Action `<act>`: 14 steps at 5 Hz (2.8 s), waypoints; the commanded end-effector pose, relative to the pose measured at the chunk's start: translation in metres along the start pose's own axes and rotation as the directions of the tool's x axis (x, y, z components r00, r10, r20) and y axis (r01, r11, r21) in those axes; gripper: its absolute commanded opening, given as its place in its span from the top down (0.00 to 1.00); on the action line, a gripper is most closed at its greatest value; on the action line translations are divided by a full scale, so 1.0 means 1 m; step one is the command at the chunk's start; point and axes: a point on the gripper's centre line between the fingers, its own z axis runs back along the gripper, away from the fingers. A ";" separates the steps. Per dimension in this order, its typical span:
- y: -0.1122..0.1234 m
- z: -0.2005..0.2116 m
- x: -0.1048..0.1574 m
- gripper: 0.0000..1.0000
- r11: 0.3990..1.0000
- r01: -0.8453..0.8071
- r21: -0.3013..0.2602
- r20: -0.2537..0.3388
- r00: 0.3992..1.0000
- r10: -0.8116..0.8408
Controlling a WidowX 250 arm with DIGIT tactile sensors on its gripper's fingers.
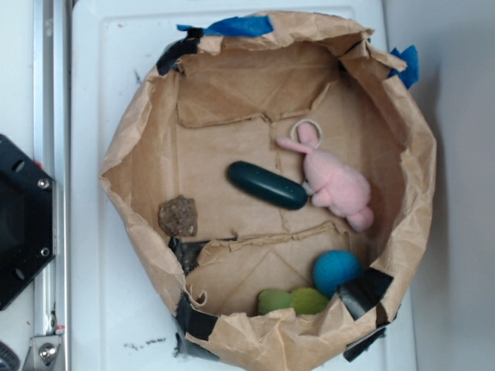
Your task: Grab the plastic pickle.
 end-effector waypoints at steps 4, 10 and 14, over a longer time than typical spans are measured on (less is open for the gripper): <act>-0.014 -0.036 0.122 0.00 0.954 0.300 -0.017 0.014 0.954 -0.300; 0.012 -0.165 0.133 0.00 0.789 0.605 -0.104 0.048 0.796 -0.604; 0.011 -0.223 0.144 0.00 0.810 0.577 -0.100 0.118 0.816 -0.566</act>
